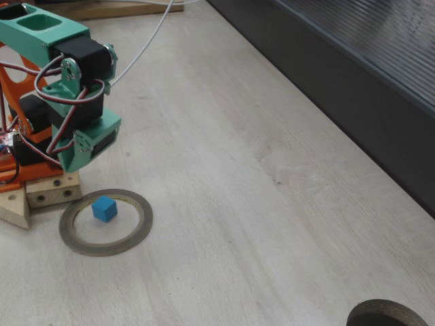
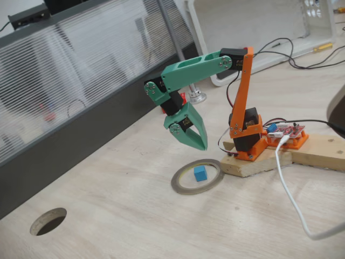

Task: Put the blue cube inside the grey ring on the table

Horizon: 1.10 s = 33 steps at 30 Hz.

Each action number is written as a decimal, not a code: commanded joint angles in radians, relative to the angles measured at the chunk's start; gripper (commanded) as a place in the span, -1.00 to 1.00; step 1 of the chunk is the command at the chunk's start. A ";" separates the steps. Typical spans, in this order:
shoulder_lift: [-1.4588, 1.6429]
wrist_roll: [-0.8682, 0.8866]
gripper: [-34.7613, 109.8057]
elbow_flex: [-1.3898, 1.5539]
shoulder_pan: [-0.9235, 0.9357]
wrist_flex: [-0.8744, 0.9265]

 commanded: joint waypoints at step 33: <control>0.207 0.018 -0.52 0.060 0.264 0.000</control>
